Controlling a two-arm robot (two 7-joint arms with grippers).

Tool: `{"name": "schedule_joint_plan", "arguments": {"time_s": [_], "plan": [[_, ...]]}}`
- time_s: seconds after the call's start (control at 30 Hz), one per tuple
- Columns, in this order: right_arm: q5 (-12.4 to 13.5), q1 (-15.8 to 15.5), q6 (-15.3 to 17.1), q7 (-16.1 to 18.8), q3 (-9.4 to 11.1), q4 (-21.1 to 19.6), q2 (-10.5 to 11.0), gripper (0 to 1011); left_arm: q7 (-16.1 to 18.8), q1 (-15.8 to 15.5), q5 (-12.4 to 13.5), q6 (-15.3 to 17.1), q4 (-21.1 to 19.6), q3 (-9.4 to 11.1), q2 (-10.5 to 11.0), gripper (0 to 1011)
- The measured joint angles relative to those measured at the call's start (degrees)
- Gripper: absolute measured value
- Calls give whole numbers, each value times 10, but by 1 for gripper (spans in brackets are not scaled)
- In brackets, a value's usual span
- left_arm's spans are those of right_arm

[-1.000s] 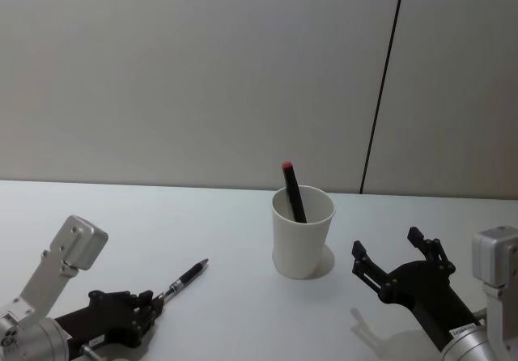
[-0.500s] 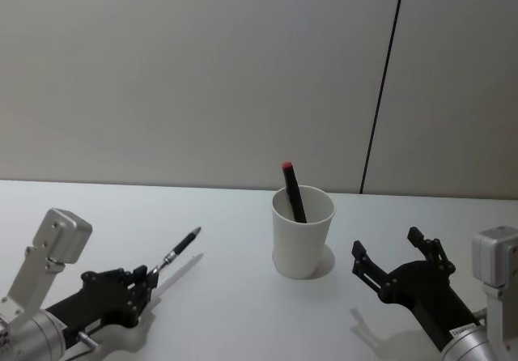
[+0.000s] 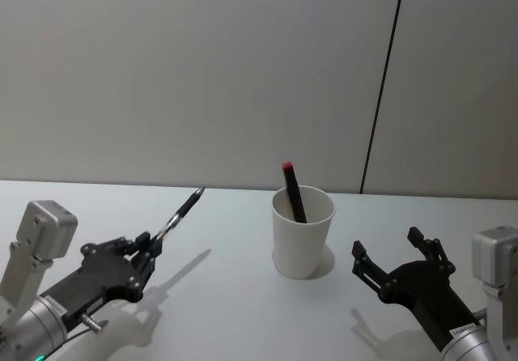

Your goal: Place the pen into the pen holder.

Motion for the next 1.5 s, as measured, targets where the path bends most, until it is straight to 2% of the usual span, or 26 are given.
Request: {"name": "schedule_joint_plan", "arguments": {"time_s": [0.27, 0.57, 1.03, 1.5], "plan": [[0, 0, 0, 0, 0, 0, 0, 1001, -40, -15, 0, -64, 14, 4, -11, 178], [0, 0, 0, 0, 0, 0, 0, 1001, -94, -43, -10, -109, 38, 19, -28, 179], [0, 0, 0, 0, 0, 0, 0, 1001, -159, -87, -31, -143, 79, 47, -52, 179], [0, 0, 0, 0, 0, 0, 0, 1001, -196, -112, -50, -152, 105, 68, -66, 178]]}}
